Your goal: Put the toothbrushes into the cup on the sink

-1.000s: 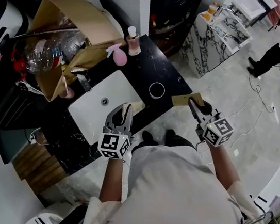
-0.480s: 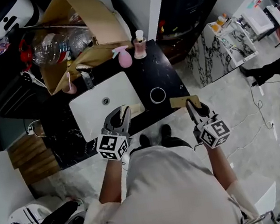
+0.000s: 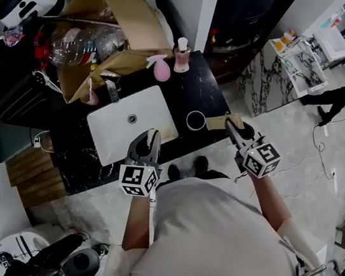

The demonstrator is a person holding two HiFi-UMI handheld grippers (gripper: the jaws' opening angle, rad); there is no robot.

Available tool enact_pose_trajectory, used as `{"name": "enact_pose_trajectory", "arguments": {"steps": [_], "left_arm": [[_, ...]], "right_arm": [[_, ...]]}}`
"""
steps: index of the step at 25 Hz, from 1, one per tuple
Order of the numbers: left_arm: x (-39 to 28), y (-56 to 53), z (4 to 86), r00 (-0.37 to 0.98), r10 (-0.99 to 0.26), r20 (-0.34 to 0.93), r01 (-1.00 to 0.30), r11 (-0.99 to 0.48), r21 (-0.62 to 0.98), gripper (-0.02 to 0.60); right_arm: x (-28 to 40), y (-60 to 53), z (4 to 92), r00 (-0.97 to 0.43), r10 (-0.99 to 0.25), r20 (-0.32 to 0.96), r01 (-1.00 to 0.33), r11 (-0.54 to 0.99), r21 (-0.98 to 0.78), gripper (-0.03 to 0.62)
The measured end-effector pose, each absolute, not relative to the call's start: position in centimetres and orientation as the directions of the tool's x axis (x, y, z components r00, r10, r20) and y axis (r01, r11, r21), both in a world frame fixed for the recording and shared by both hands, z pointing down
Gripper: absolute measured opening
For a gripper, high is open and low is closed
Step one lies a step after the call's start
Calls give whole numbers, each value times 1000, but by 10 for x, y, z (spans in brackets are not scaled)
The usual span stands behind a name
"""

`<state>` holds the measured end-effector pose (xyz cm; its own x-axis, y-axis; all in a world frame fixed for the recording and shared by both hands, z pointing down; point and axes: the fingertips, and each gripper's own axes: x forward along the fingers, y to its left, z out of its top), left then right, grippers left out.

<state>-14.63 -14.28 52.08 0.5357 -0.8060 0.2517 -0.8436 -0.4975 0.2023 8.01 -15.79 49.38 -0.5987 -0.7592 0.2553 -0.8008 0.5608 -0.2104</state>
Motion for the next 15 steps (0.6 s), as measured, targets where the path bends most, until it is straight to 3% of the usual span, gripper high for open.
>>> {"name": "enact_pose_trajectory", "arguments": {"steps": [15], "left_arm": [[-159, -133, 533, 434, -852, 294, -899, -386, 208, 38]], "right_arm": [[53, -193, 539, -686, -673, 276, -727, 649, -224, 78]]}}
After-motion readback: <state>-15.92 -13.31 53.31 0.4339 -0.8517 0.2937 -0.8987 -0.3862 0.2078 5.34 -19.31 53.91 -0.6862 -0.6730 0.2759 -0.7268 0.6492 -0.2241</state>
